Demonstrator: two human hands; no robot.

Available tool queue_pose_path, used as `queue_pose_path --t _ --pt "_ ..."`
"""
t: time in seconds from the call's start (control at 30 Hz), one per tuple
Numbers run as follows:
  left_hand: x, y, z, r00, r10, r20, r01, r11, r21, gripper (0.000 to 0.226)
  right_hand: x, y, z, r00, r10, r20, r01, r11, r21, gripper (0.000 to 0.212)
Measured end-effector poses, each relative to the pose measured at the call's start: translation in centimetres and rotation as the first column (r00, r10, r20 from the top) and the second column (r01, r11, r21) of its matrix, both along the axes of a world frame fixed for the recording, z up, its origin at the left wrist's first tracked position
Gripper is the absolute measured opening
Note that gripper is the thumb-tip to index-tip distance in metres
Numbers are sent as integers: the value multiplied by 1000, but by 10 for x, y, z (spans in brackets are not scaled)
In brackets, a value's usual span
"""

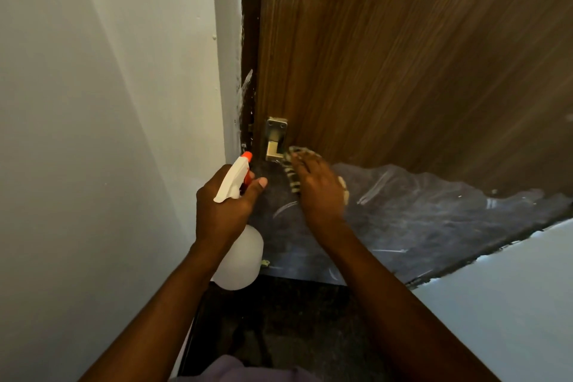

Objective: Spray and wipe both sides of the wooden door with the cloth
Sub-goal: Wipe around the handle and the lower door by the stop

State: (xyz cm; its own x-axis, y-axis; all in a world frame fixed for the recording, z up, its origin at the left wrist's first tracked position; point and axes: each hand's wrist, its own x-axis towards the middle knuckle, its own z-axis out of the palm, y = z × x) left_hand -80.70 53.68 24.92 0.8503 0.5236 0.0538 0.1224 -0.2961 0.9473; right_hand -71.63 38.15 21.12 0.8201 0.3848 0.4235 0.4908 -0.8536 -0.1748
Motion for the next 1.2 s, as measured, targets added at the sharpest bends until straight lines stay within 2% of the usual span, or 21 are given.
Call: queue_pose_path --t 0.07,0.13,0.2,0.27,0.37,0.47,0.57,0.63,0.77,0.83,0.9,1.07,1.13,1.2 --pt "-2 -4 -2 1000 -6 -3 6 1000 4 56 -4 -30 -2 995 -79 -52 85 991 108 58" --pt "-6 -12 -7 1000 -27 -9 27 1000 -12 55 -12 -49 -6 978 -143 -150 184 933 310 42" --pt "-12 -23 -16 997 -74 -2 74 997 -33 48 -24 -56 -12 934 -225 -278 348 755 556 32" --pt "-19 -36 -27 995 -104 -6 104 995 -4 36 -40 -50 -15 854 -238 -462 512 539 669 26" --pt "-22 -48 -38 998 -38 -41 40 998 49 35 -55 -35 -15 756 -118 -644 650 256 716 17" --pt "-19 -46 -40 998 -7 -61 12 997 82 37 -54 -14 -7 714 -63 -698 700 96 707 16" --pt "-20 -33 -39 997 -57 -45 60 996 69 35 -40 18 -7 694 -32 -719 720 35 693 14" --pt "-25 -21 -40 997 -73 -12 73 994 81 33 -29 45 -3 725 -66 -685 688 28 725 4" --pt "-39 5 -43 997 -34 66 27 993 113 33 -19 108 7 764 -127 -633 643 58 764 21" --pt "-43 20 -44 995 -7 97 -4 993 115 35 -20 141 8 727 -13 -687 686 68 725 22" --pt "-45 29 -45 994 16 107 -31 990 141 37 -21 160 11 663 107 -741 742 29 669 21" --pt "-41 26 -42 996 16 85 -27 991 133 30 -8 117 37 534 332 -778 837 -79 541 10" --pt "-35 18 -41 998 -2 64 -4 995 100 32 0 79 48 546 339 -766 835 -142 532 13" --pt "-29 8 -41 998 -22 61 16 996 93 34 12 47 50 586 253 -769 809 -229 541 18"
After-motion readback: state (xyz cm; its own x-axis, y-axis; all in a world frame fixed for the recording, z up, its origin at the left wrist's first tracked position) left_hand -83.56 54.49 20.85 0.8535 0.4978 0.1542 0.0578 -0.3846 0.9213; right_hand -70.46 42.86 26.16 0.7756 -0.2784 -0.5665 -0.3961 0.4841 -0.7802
